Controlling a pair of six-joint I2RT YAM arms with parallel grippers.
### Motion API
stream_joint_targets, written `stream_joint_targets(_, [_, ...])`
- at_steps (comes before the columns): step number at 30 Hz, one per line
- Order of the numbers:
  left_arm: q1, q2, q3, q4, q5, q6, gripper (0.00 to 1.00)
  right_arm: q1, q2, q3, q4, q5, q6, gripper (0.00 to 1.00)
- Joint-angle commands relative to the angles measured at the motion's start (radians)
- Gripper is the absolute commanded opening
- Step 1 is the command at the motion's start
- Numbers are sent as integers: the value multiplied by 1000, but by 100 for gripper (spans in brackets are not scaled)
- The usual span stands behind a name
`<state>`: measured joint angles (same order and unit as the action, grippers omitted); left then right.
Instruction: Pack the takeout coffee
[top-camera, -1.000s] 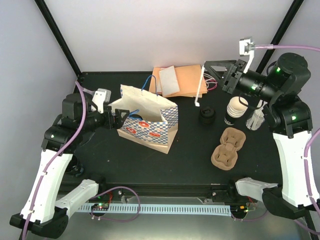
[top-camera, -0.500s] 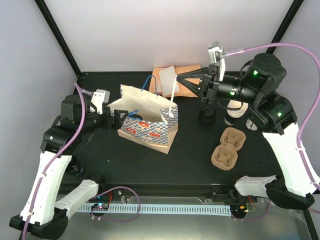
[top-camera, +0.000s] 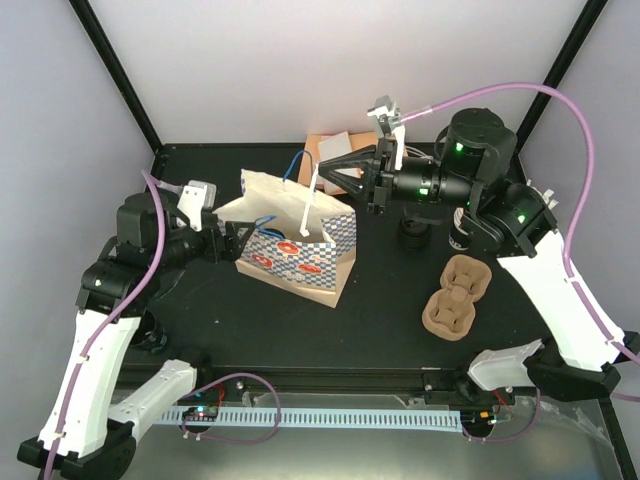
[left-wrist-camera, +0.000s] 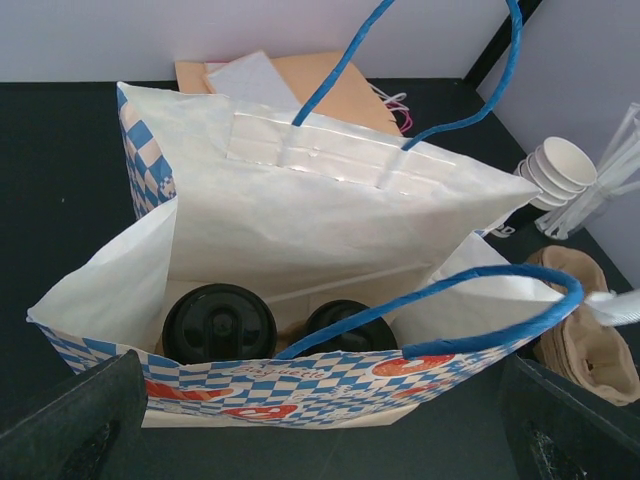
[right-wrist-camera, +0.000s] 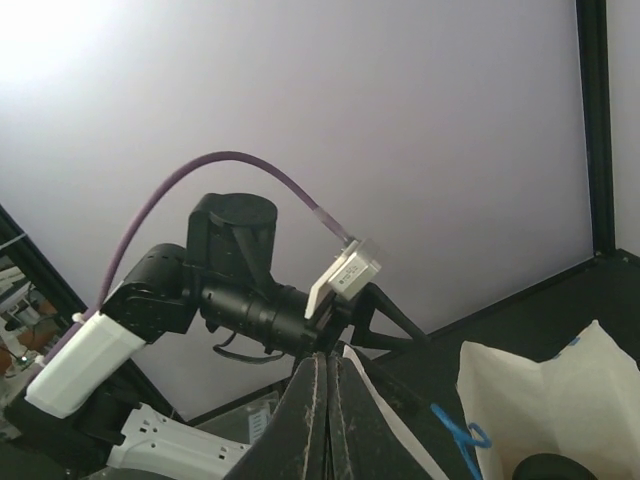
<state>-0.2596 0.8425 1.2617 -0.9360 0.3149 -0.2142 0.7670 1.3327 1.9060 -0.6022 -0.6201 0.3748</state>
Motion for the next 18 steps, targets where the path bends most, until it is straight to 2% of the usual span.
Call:
stream_joint_targets(1, [-6,-14,-1,0,-13,-6,99,23,12,2,-11,50,-31,1])
stream_joint_targets(11, [-6,-14,-6,3,-19,-1,99,33,35,-35,9,177,-80,1])
stream_joint_targets(18, [-6,-16,-4,-4,-25,1,99,34,121,-25,41,205,-92,1])
